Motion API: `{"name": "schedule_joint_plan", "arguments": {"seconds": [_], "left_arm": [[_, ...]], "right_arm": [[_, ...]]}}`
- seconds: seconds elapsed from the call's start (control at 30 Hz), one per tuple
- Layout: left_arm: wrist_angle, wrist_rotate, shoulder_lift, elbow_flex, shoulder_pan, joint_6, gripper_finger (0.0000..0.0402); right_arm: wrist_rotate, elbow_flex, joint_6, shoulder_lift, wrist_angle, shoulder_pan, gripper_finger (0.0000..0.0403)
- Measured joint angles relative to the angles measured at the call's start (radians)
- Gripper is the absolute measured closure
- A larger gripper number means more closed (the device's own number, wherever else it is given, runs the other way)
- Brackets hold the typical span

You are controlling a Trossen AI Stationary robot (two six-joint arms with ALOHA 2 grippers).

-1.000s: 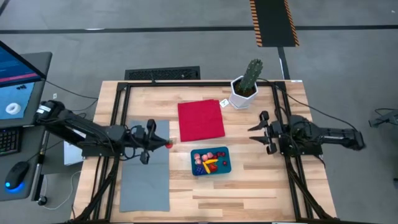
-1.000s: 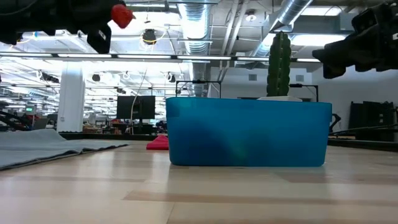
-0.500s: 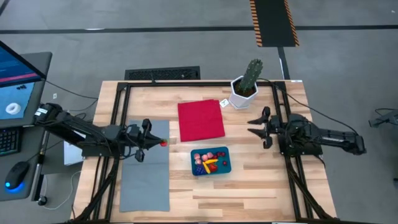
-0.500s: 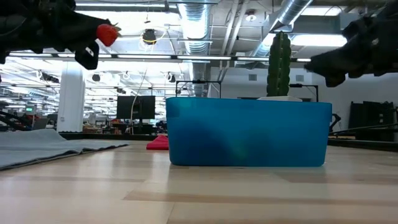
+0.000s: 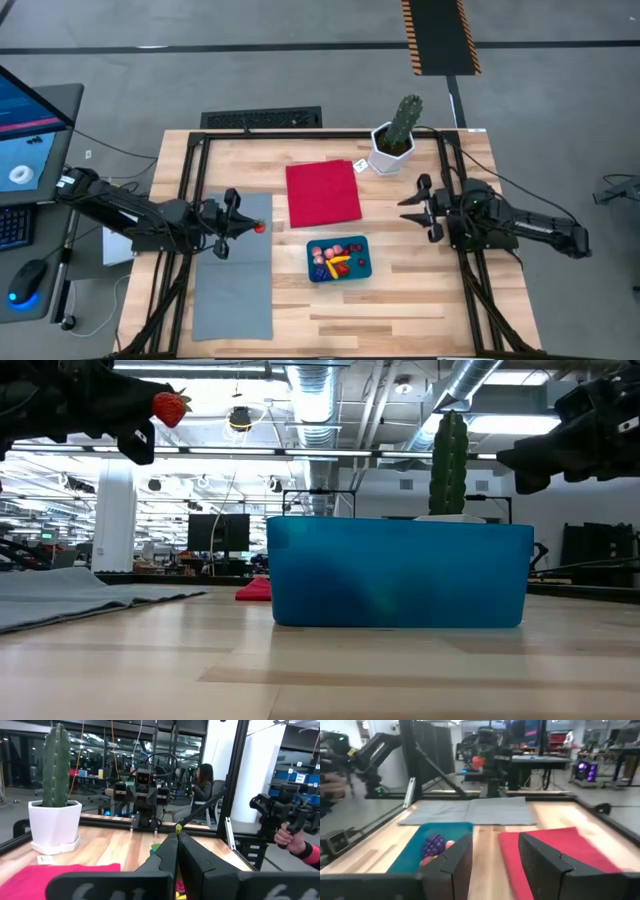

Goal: Pick and placing Produce into tupperware
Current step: Put the strawberry into the blue bin

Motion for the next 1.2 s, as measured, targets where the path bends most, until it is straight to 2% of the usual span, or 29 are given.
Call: {"name": "schedule_joint_plan", "arguments": {"seconds": [0.1, 0.2, 0.27, 0.37, 0.43, 0.67, 0.9, 1.2], "left_arm": [[-0.003, -0.001, 0.000, 0.000, 0.000, -0.015, 0.0402], [-0.004, -0.001, 0.000, -0.001, 0.000, -0.016, 0.0402], [-0.002, -0.001, 0.000, -0.001, 0.000, -0.016, 0.0402], [0.004, -0.001, 0.000, -0.001, 0.000, -0.016, 0.0401], [0.004, 0.000, 0.000, -0.002, 0.000, -0.022, 0.0401], [0.004, 0.002, 0.000, 0.001, 0.000, -0.043, 0.0401], [-0.047, 0.021, 0.037, 0.063, 0.000, -0.088, 0.0401], [-0.067, 0.012, 0.297, 0.208, 0.000, -0.099, 0.0401]], "right_arm": [[0.003, 0.000, 0.005, 0.016, 0.002, 0.033, 0.0221], [0.020, 0.000, 0.028, 0.029, 0.004, 0.119, 0.0221], [0.117, 0.000, 0.020, 0.033, -0.003, 0.192, 0.0221], [0.354, 0.000, -0.008, 0.007, 0.008, 0.293, 0.0221], [0.442, -0.001, -0.027, -0.008, -0.007, 0.346, 0.0221], [0.450, -0.001, -0.053, -0.021, -0.005, 0.429, 0.0221], [0.450, -0.001, 0.160, -0.019, -0.005, 0.429, 0.0221], [0.450, -0.001, 0.182, -0.019, -0.008, 0.429, 0.0221]]}}
